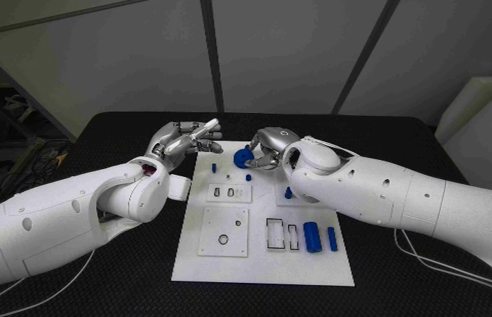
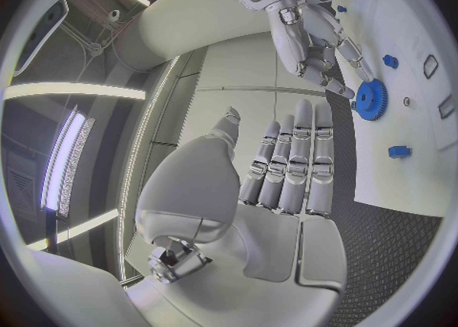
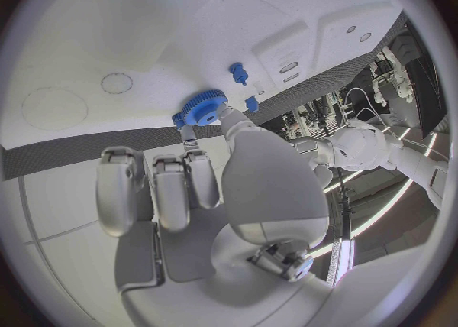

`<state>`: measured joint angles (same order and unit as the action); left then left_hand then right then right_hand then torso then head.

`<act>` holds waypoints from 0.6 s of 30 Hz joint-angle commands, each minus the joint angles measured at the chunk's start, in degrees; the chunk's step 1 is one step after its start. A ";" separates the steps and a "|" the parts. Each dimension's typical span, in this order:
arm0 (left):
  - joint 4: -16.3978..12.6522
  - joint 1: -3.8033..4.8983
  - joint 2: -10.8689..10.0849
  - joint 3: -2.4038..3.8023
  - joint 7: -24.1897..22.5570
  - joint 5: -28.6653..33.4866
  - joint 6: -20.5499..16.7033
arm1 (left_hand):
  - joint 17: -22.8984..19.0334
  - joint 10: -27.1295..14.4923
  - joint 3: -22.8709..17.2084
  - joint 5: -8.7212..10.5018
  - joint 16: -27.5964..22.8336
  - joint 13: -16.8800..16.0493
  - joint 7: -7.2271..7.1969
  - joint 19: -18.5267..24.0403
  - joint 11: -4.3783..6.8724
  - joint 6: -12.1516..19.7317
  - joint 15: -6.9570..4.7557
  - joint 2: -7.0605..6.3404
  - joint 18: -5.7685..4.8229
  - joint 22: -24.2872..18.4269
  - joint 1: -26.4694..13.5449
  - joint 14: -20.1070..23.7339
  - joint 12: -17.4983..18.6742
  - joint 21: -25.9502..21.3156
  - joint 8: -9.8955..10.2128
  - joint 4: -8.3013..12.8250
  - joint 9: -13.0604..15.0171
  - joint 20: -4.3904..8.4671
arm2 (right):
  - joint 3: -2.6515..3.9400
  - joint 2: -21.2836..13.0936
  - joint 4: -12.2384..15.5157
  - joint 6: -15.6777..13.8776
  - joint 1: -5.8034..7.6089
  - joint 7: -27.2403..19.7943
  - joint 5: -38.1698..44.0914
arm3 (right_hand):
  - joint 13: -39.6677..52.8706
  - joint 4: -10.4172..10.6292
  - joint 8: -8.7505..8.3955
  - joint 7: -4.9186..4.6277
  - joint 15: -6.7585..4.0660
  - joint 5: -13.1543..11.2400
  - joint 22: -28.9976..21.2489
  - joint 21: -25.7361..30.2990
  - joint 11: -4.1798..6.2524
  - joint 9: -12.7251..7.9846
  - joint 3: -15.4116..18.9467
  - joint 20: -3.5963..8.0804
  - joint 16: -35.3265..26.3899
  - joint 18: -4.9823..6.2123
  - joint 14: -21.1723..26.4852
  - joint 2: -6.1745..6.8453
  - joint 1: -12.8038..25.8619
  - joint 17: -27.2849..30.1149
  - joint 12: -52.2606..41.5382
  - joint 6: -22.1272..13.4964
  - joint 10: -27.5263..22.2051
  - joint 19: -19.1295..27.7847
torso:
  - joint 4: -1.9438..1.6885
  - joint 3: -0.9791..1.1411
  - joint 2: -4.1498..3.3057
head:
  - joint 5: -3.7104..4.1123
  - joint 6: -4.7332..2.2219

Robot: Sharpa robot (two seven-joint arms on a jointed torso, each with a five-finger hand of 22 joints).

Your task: Assemble the parts on the task board

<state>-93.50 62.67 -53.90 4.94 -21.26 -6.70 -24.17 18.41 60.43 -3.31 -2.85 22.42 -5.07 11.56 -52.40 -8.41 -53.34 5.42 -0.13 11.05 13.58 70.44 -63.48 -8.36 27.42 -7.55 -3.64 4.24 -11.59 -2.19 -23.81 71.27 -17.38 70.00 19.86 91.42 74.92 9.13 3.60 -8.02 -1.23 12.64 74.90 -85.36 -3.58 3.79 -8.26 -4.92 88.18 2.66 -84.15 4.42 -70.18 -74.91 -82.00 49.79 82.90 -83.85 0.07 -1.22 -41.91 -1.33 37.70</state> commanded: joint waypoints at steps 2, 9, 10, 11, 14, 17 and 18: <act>-0.04 0.09 0.12 0.06 -0.18 -0.38 0.61 | 0.06 0.10 0.28 0.01 0.18 0.08 0.28 0.32 -0.20 -0.21 -0.04 0.64 -0.79 0.05 0.09 0.39 0.28 0.19 0.26 0.07 -0.09 0.02 | 0.01 0.42 -0.39 2.67 0.13 -0.82 -1.92 | 5.86 0.84 -0.13 0.20 -0.25 -0.13 5.12 -0.21 0.28 -0.07 0.04 0.03 0.21 -0.53 -5.07 -0.40 0.99 -11.50 0.15 -0.99 -0.23 -1.05 | -0.15 -0.02 -0.01 | 0.16 0.01; -0.03 0.09 0.04 0.06 -0.17 -0.38 0.60 | 0.06 0.10 0.28 0.01 0.18 0.08 0.28 0.32 -0.20 -0.21 -0.04 0.64 -0.79 0.05 0.09 0.39 0.28 0.19 0.26 0.07 -0.09 0.02 | 0.01 0.58 -1.11 4.46 0.13 -0.53 -2.29 | 6.02 1.36 -0.11 0.54 -0.54 0.11 5.17 -0.23 0.58 -0.07 0.03 0.27 0.23 -0.54 -5.09 -0.97 1.26 -11.55 0.03 -1.55 -0.12 -1.07 | -0.08 -0.05 -0.01 | 0.06 0.13; -0.03 0.09 0.04 0.06 -0.17 -0.38 0.61 | 0.06 0.10 0.28 0.01 0.18 0.08 0.28 0.32 -0.20 -0.21 -0.04 0.64 -0.79 0.05 0.09 0.39 0.28 0.19 0.26 0.07 -0.09 0.02 | 0.01 0.56 -1.20 4.60 0.12 -0.50 -2.32 | 6.07 1.39 -0.08 0.61 -0.62 0.23 5.20 -0.24 0.64 -0.05 0.01 0.32 0.23 -0.55 -5.09 -1.07 1.24 -11.55 0.00 -1.42 -0.08 -1.08 | -0.08 -0.05 0.00 | 0.08 0.13; -0.02 0.09 0.02 0.06 -0.17 -0.38 0.61 | 0.06 0.10 0.28 0.01 0.18 0.08 0.28 0.32 -0.20 -0.21 -0.04 0.64 -0.79 0.05 0.09 0.39 0.28 0.19 0.26 0.07 -0.09 0.02 | 0.01 0.54 -1.27 4.70 0.12 -0.45 -2.35 | 6.11 1.41 -0.03 0.68 -0.69 0.38 5.20 -0.24 0.71 -0.02 -0.02 0.38 0.24 -0.55 -5.09 -1.15 1.19 -11.56 -0.04 -1.22 -0.05 -1.08 | -0.07 -0.05 0.01 | 0.09 0.11; 0.00 0.09 -0.02 0.06 -0.17 -0.38 0.60 | 0.06 0.10 0.28 0.01 0.18 0.08 0.28 0.32 -0.20 -0.21 -0.04 0.64 -0.79 0.05 0.09 0.39 0.28 0.19 0.26 0.07 -0.09 0.02 | 0.00 0.38 -1.27 4.75 0.12 -0.27 -2.39 | 6.16 1.43 0.05 0.76 -0.79 0.64 5.22 -0.24 0.80 0.04 -0.05 0.49 0.25 -0.55 -5.10 -1.26 1.11 -11.61 -0.07 -0.80 0.00 -1.09 | -0.05 -0.02 0.00 | 0.06 0.14; 0.02 0.09 -0.05 0.06 -0.17 -0.38 0.59 | 0.06 0.10 0.28 0.01 0.18 0.08 0.28 0.32 -0.20 -0.21 -0.04 0.64 -0.79 0.05 0.09 0.39 0.28 0.19 0.26 0.07 -0.09 0.02 | 0.00 0.11 -1.02 4.58 0.12 -0.03 -2.41 | 6.27 1.46 0.13 0.79 -0.86 0.86 5.32 -0.28 0.84 0.10 -0.08 0.58 0.28 -0.57 -5.11 -1.36 1.05 -11.67 -0.16 -0.43 0.09 -1.14 | -0.10 -0.01 0.01 | 0.01 0.21; 0.04 0.09 -0.06 0.06 -0.17 -0.38 0.58 | 0.06 0.10 0.28 0.01 0.18 0.08 0.28 0.32 -0.20 -0.21 -0.04 0.64 -0.79 0.05 0.09 0.39 0.28 0.19 0.26 0.07 -0.09 0.02 | 0.00 -0.04 -0.86 4.50 0.12 0.10 -2.41 | 6.27 1.46 0.15 0.79 -0.88 0.91 5.32 -0.28 0.84 0.11 -0.08 0.60 0.29 -0.57 -5.12 -1.38 1.04 -11.69 -0.16 -0.38 0.09 -1.15 | -0.10 0.00 0.01 | 0.00 0.24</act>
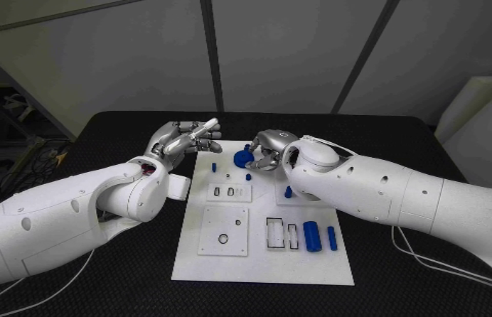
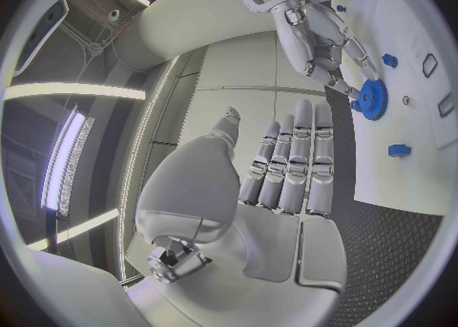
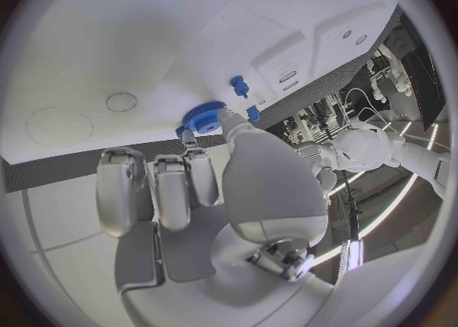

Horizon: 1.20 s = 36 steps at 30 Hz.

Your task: Assemble the parts on the task board

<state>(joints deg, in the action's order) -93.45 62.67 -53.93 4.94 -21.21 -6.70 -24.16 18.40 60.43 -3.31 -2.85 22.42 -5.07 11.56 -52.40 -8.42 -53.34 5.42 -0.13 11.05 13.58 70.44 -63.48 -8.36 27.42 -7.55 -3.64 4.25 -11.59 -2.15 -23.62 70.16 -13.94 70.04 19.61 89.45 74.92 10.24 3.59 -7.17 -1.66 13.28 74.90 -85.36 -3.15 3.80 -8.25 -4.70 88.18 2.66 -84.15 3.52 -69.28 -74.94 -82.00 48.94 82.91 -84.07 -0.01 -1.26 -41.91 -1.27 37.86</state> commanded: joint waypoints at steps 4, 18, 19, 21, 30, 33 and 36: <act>0.00 0.09 -0.08 0.06 -0.22 -0.38 0.57 | 0.19 0.10 0.35 0.00 0.23 0.09 0.30 0.41 -0.22 -0.21 -0.02 0.71 -0.79 0.09 0.07 0.52 0.37 0.23 0.34 0.08 -0.11 -0.01 | -0.04 -0.75 0.82 -0.95 0.08 0.63 -0.21 | 6.31 0.37 0.18 -0.09 -0.46 0.44 5.39 -0.31 0.42 0.12 -0.12 0.42 0.30 -0.59 -5.12 -0.55 0.10 -11.68 -0.18 0.57 0.11 -0.96 | 0.03 0.05 0.00 | -0.07 0.04; 0.61 0.09 -0.44 0.05 -0.30 -0.38 0.67 | 0.23 0.10 0.37 0.01 0.25 0.09 0.30 0.43 -0.23 -0.21 -0.01 0.72 -0.78 0.10 0.07 0.55 0.39 0.24 0.36 0.10 -0.11 -0.02 | 0.05 -11.88 8.49 -12.80 0.08 -13.68 -13.25 | 5.69 -2.38 0.26 -0.54 -0.25 -0.52 4.32 0.26 0.10 0.18 -1.11 0.37 -0.27 -0.38 -4.85 0.02 -4.28 -10.55 0.58 1.39 -0.44 -0.36 | 0.39 0.07 0.30 | -0.10 -0.40; 0.69 0.09 -0.45 0.05 -0.31 -0.38 0.69 | 0.24 0.10 0.37 0.01 0.25 0.09 0.30 0.45 -0.22 -0.21 -0.01 0.72 -0.79 0.10 0.08 0.57 0.40 0.24 0.37 0.10 -0.11 -0.02 | 0.06 -13.01 9.11 -12.08 0.08 -14.77 -14.82 | 5.58 -2.77 0.36 -0.60 -0.17 -0.80 4.20 0.33 0.05 0.23 -1.15 0.31 -0.29 -0.35 -4.84 0.20 -4.78 -10.52 0.71 1.72 -0.56 -0.29 | 0.41 0.06 0.30 | -0.02 -0.47; 0.87 0.08 -0.44 0.05 -0.32 -0.38 0.73 | 0.30 0.15 0.43 0.01 0.20 0.09 0.27 0.60 -0.22 -0.26 0.03 0.72 -0.80 0.10 0.09 0.81 0.43 0.22 0.40 0.15 -0.11 -0.05 | 0.07 -15.44 10.24 -10.48 0.08 -16.69 -17.87 | 5.22 -3.51 0.48 -0.70 -0.02 -1.14 3.72 0.59 -0.01 0.28 -1.25 0.19 -0.44 -0.26 -4.78 0.50 -5.79 -10.26 1.09 2.21 -0.92 -0.01 | 0.63 0.12 0.40 | -0.09 -0.52; 1.47 0.06 0.08 0.03 -0.36 -0.38 1.32 | 0.41 0.81 1.06 0.02 -1.47 0.04 0.29 3.34 -0.41 -0.85 0.74 1.07 -0.87 -0.42 0.46 4.69 0.97 -0.92 0.89 0.87 -0.10 -0.77 | 0.08 -23.91 10.62 -7.43 0.07 -23.82 -25.14 | 3.96 -6.29 0.86 -0.79 0.46 -0.85 1.62 1.78 -0.06 0.33 -1.23 -0.38 -0.91 0.18 -4.57 1.60 -9.65 -9.53 2.52 4.09 -2.22 1.20 | 1.45 0.58 0.84 | 0.57 -0.79; 1.58 0.04 0.23 0.02 -0.39 -0.38 1.47 | 0.29 0.99 1.15 0.03 -1.92 0.02 0.27 3.83 -0.42 -1.02 0.83 1.13 -0.83 -0.59 0.63 5.24 1.06 -1.22 0.96 1.09 -0.09 -0.93 | 0.07 -24.80 9.52 -7.35 0.04 -24.79 -25.20 | 3.87 -6.65 0.72 -0.74 0.46 -0.71 1.62 1.80 0.00 0.26 -1.31 -0.40 -0.85 0.18 -4.60 1.60 -10.24 -9.68 2.63 4.00 -2.31 1.21 | 1.38 0.57 0.73 | 0.82 -0.97; 1.74 -0.02 0.39 0.02 -0.45 -0.38 1.52 | 0.23 1.07 1.18 0.03 -2.11 0.01 0.24 4.02 -0.41 -1.10 0.87 1.17 -0.81 -0.66 0.73 5.41 1.10 -1.35 0.99 1.21 -0.09 -1.00 | 0.06 -24.93 8.07 -7.26 -0.13 -25.53 -24.50 | 3.75 -6.99 0.45 -0.63 0.44 -0.52 1.57 1.84 0.08 0.15 -1.29 -0.40 -0.83 0.20 -4.62 1.74 -10.72 -9.75 2.78 3.60 -2.43 1.24 | 1.42 0.65 0.68 | 1.06 -1.00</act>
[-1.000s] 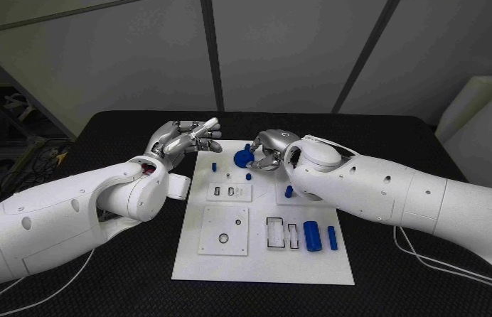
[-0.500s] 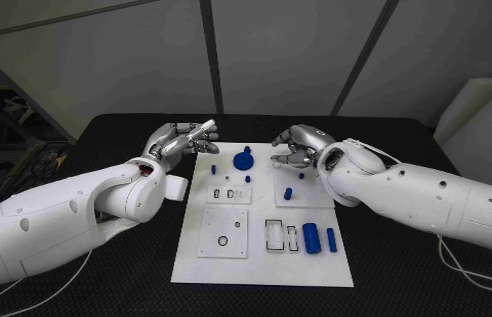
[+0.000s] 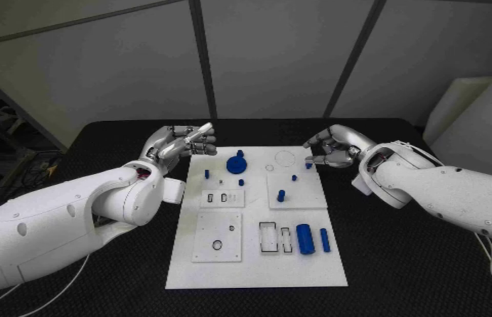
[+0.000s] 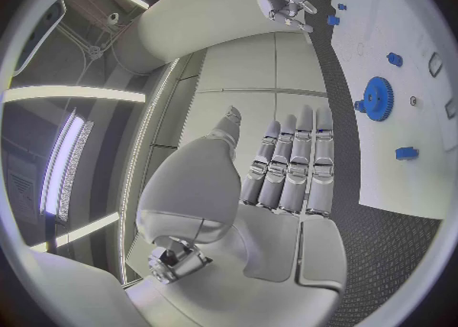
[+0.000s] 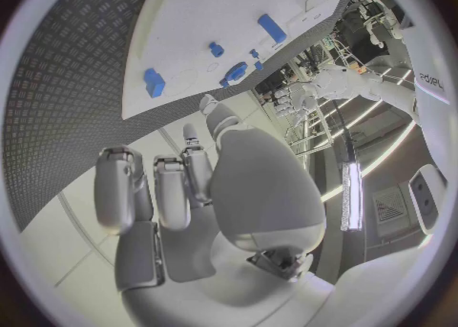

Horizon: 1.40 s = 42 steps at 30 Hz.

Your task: Assemble the parts on the task board

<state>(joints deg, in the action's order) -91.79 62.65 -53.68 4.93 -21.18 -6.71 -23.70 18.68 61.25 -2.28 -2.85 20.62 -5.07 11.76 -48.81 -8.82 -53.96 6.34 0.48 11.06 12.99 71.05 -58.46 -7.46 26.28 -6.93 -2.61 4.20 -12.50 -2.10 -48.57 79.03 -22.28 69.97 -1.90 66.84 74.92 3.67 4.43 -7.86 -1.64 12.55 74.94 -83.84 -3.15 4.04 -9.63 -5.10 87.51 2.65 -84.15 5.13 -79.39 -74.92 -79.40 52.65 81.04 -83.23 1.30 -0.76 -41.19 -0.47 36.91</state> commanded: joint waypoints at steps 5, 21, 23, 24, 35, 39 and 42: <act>0.32 -0.14 0.42 0.02 -0.52 -0.38 1.14 | -0.07 0.27 0.16 0.03 -0.38 0.01 0.03 0.48 -0.01 -0.50 -0.04 0.57 -0.81 -0.10 0.18 0.43 0.21 -0.25 0.38 0.23 -0.04 -0.11 | 0.01 0.52 -3.18 1.21 -0.59 -4.67 -0.96 | 3.69 -0.64 -0.59 0.14 0.38 0.31 1.44 0.38 0.16 -0.17 0.14 0.03 -0.11 0.22 -4.64 0.22 -0.91 -9.89 0.26 -0.48 -0.63 0.45 | -0.04 0.06 -0.05 | 0.30 0.06; 0.72 -0.41 0.55 0.01 -0.49 -0.38 1.05 | -0.11 0.33 0.08 0.02 -0.52 0.00 0.03 0.63 0.00 -0.57 -0.02 0.73 -0.78 -0.17 0.43 0.50 0.27 -0.36 0.43 0.42 -0.04 -0.17 | 0.00 2.93 -7.86 3.01 -2.24 -4.87 0.65 | 3.81 -1.28 -0.60 0.24 0.24 1.69 1.52 0.38 0.27 -0.16 -0.16 0.17 0.04 0.21 -4.72 -0.04 -1.86 -10.25 0.22 -0.76 -0.56 0.40 | 0.13 -0.06 -0.11 | 0.11 0.43; 0.79 -0.42 0.53 0.01 -0.48 -0.38 1.03 | -0.11 0.33 0.08 0.02 -0.53 0.00 0.03 0.63 0.00 -0.57 -0.01 0.73 -0.78 -0.17 0.43 0.50 0.27 -0.36 0.43 0.42 -0.04 -0.17 | 0.00 3.05 -8.11 2.84 -2.35 -4.84 0.70 | 3.81 -1.28 -0.60 0.24 0.24 1.69 1.52 0.38 0.27 -0.16 -0.16 0.17 0.04 0.21 -4.72 -0.04 -1.86 -10.25 0.22 -0.76 -0.56 0.40 | 0.08 -0.12 -0.07 | 0.15 0.44; 0.82 -0.43 0.52 0.01 -0.49 -0.38 1.03 | -0.11 0.34 0.03 0.02 -0.55 0.00 0.04 0.65 -0.01 -0.58 -0.01 0.80 -0.77 -0.18 0.51 0.49 0.29 -0.38 0.44 0.47 -0.04 -0.19 | 0.00 3.08 -8.20 2.79 -2.38 -4.83 0.71 | 3.83 -1.26 -0.59 0.23 0.24 1.73 1.55 0.37 0.27 -0.15 -0.16 0.17 0.05 0.20 -4.73 -0.05 -1.84 -10.26 0.19 -0.74 -0.54 0.38 | 0.05 -0.14 -0.05 | 0.17 0.45; 1.04 -0.44 0.56 0.01 -0.51 -0.38 1.05 | -0.11 0.34 0.03 0.02 -0.55 0.00 0.04 0.65 -0.01 -0.58 -0.01 0.80 -0.77 -0.18 0.51 0.49 0.29 -0.38 0.44 0.47 -0.04 -0.19 | 0.00 3.75 -8.88 3.35 -2.52 -4.42 1.06 | 4.14 -1.03 0.03 0.02 0.32 2.00 1.82 0.25 0.12 0.09 -0.23 0.20 0.20 0.14 -4.81 -0.56 -1.47 -10.57 -0.12 0.67 -0.19 0.21 | 0.00 -0.11 -0.06 | 0.22 0.68; 1.07 -0.44 0.60 0.01 -0.50 -0.38 1.08 | -0.11 0.34 0.03 0.02 -0.55 0.00 0.04 0.65 -0.01 -0.58 -0.01 0.80 -0.77 -0.18 0.51 0.49 0.29 -0.38 0.44 0.47 -0.04 -0.19 | 0.00 4.11 -9.21 3.62 -2.55 -4.05 1.43 | 4.34 -0.92 0.45 -0.18 0.43 1.95 2.00 0.16 -0.03 0.22 -0.42 0.14 0.27 0.11 -4.85 -0.96 -1.36 -10.74 -0.31 1.85 0.02 0.10 | -0.03 -0.12 -0.05 | 0.26 0.77; 1.06 -0.44 0.59 0.01 -0.49 -0.38 1.09 | -0.11 0.34 0.03 0.02 -0.55 0.00 0.04 0.65 -0.01 -0.58 -0.01 0.80 -0.77 -0.18 0.51 0.49 0.29 -0.38 0.44 0.47 -0.04 -0.19 | 0.00 4.36 -9.56 3.79 -2.58 -3.74 1.74 | 4.45 -0.86 0.57 -0.25 0.49 1.87 2.10 0.12 -0.09 0.25 -0.51 0.10 0.30 0.08 -4.86 -1.12 -1.29 -10.80 -0.42 2.29 0.12 0.04 | -0.03 -0.11 -0.07 | 0.22 0.87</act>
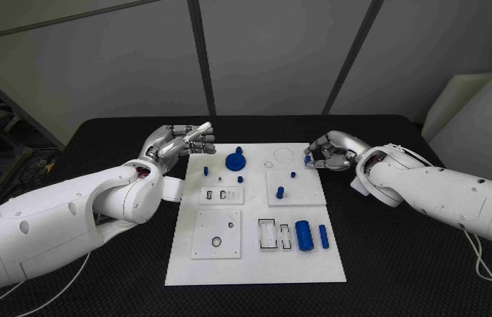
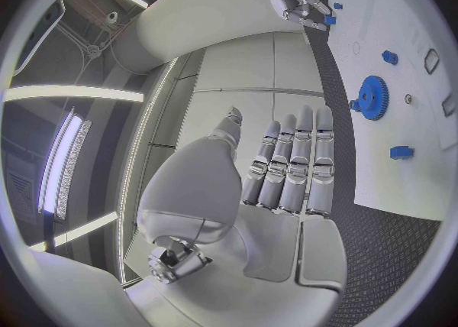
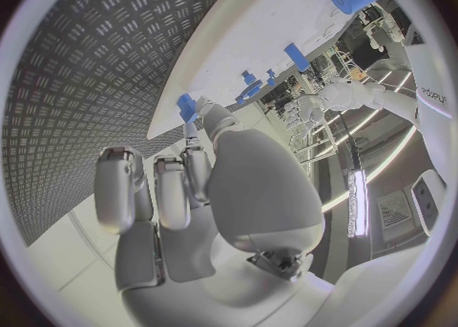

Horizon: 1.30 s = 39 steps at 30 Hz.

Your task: Assemble the parts on the task board

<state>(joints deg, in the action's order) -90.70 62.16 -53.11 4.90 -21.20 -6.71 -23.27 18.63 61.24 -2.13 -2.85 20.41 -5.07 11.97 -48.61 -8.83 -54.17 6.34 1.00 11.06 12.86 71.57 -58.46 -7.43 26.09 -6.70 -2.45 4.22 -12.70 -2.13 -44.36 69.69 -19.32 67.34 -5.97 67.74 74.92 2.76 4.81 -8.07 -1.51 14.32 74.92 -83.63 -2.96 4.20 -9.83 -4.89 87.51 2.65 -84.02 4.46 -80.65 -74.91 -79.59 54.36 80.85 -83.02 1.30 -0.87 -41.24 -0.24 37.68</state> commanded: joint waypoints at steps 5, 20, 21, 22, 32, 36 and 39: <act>-0.06 0.05 0.02 0.04 -0.47 -0.38 0.66 | -0.06 0.35 -0.12 0.02 -0.34 0.01 -0.17 0.45 0.01 -0.38 -0.01 0.29 -0.76 -0.05 -0.01 0.50 0.26 -0.18 0.21 0.32 -0.06 0.02 | 0.02 0.59 -0.81 1.16 -0.04 0.75 1.19 | 4.51 0.11 0.26 -0.10 0.41 0.03 2.16 -0.12 -0.32 0.09 -0.33 -0.14 0.34 0.08 -5.01 -0.51 0.09 -10.88 -0.28 0.89 0.36 -0.19 | -0.08 -0.01 0.06 | 0.02 0.24; -0.09 0.05 -0.02 0.04 -0.43 -0.38 0.66 | -0.07 0.32 -0.17 0.03 -0.39 0.02 -0.15 0.47 -0.01 -0.37 -0.01 0.40 -0.73 -0.07 0.10 0.48 0.32 -0.20 0.26 0.39 -0.07 0.00 | 0.02 1.26 -1.65 1.71 -0.28 1.52 1.60 | 4.59 0.22 0.24 -0.16 0.46 -0.21 2.25 -0.16 -0.38 0.07 -0.30 -0.19 0.40 0.06 -5.04 -0.54 0.28 -11.01 -0.37 1.05 0.44 -0.24 | 0.01 0.03 0.06 | -0.09 0.47; -0.09 0.05 -0.02 0.04 -0.43 -0.38 0.65 | -0.07 0.32 -0.17 0.03 -0.39 0.02 -0.15 0.47 -0.01 -0.37 -0.01 0.40 -0.73 -0.07 0.10 0.48 0.32 -0.20 0.26 0.39 -0.07 0.00 | 0.02 1.29 -1.69 1.70 -0.28 1.56 1.60 | 4.59 0.22 0.24 -0.16 0.46 -0.21 2.25 -0.16 -0.38 0.07 -0.30 -0.19 0.40 0.06 -5.04 -0.54 0.28 -11.01 -0.37 1.05 0.44 -0.24 | 0.02 0.04 0.06 | -0.09 0.50; -0.10 0.05 -0.02 0.04 -0.43 -0.38 0.65 | -0.07 0.32 -0.17 0.03 -0.39 0.02 -0.15 0.47 -0.01 -0.37 -0.01 0.40 -0.73 -0.07 0.10 0.48 0.32 -0.20 0.26 0.39 -0.07 0.00 | 0.02 1.31 -1.71 1.67 -0.29 1.59 1.61 | 4.60 0.25 0.25 -0.17 0.47 -0.27 2.28 -0.18 -0.39 0.06 -0.31 -0.20 0.41 0.05 -5.05 -0.57 0.32 -11.03 -0.38 1.11 0.46 -0.26 | 0.02 0.05 0.05 | -0.10 0.51; -0.10 0.05 -0.02 0.04 -0.38 -0.38 0.71 | -0.07 0.32 -0.17 0.03 -0.39 0.02 -0.15 0.47 -0.01 -0.37 -0.01 0.40 -0.73 -0.07 0.10 0.48 0.32 -0.20 0.26 0.39 -0.07 0.00 | 0.02 1.42 -1.99 0.13 -0.34 1.76 1.62 | 5.07 1.05 1.73 0.14 0.45 -0.33 2.70 -0.38 -0.19 0.42 -0.92 -0.28 0.58 -0.02 -5.12 -2.14 0.99 -11.37 -0.85 4.63 0.89 -0.51 | -0.02 0.04 0.06 | -0.07 0.64; -0.03 0.05 -0.02 0.04 -0.34 -0.38 0.78 | -0.07 0.32 -0.17 0.03 -0.39 0.02 -0.15 0.47 -0.01 -0.37 -0.01 0.40 -0.73 -0.07 0.10 0.48 0.32 -0.20 0.26 0.39 -0.07 0.00 | 0.02 1.48 -1.98 -0.94 -0.35 1.71 1.62 | 5.49 0.98 2.64 0.72 0.11 -0.10 2.99 -0.53 0.25 0.69 -1.35 -0.06 0.68 -0.06 -5.17 -2.80 0.72 -11.56 -1.26 6.25 1.27 -0.67 | 0.03 0.06 0.07 | -0.09 0.68; 0.03 0.05 -0.04 0.04 -0.31 -0.38 0.80 | -0.07 0.32 -0.17 0.03 -0.39 0.02 -0.15 0.47 -0.01 -0.37 -0.01 0.40 -0.73 -0.07 0.10 0.48 0.32 -0.20 0.26 0.39 -0.07 0.00 | 0.02 1.52 -1.95 -1.80 -0.35 1.70 1.62 | 5.71 0.96 2.92 0.95 -0.08 0.04 3.14 -0.60 0.45 0.76 -1.52 0.10 0.75 -0.09 -5.20 -3.08 0.64 -11.70 -1.46 6.70 1.48 -0.75 | 0.03 0.06 0.06 | -0.05 0.69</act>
<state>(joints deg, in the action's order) -90.67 62.15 -53.14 4.90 -21.18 -6.71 -23.21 18.64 61.24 -2.30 -2.85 20.42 -5.07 11.97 -48.61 -8.84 -54.16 6.35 0.99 11.06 12.87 71.56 -58.46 -7.43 26.09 -6.71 -2.29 4.22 -12.70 -2.12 -42.89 67.68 -19.06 66.89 -4.28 69.13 74.92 3.72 7.46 -7.12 -1.43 13.98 74.91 -83.93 -2.55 4.71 -10.98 -4.89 87.97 2.65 -83.94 2.27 -79.98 -74.91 -80.69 60.54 82.11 -83.45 1.29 -0.81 -41.17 -0.32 38.36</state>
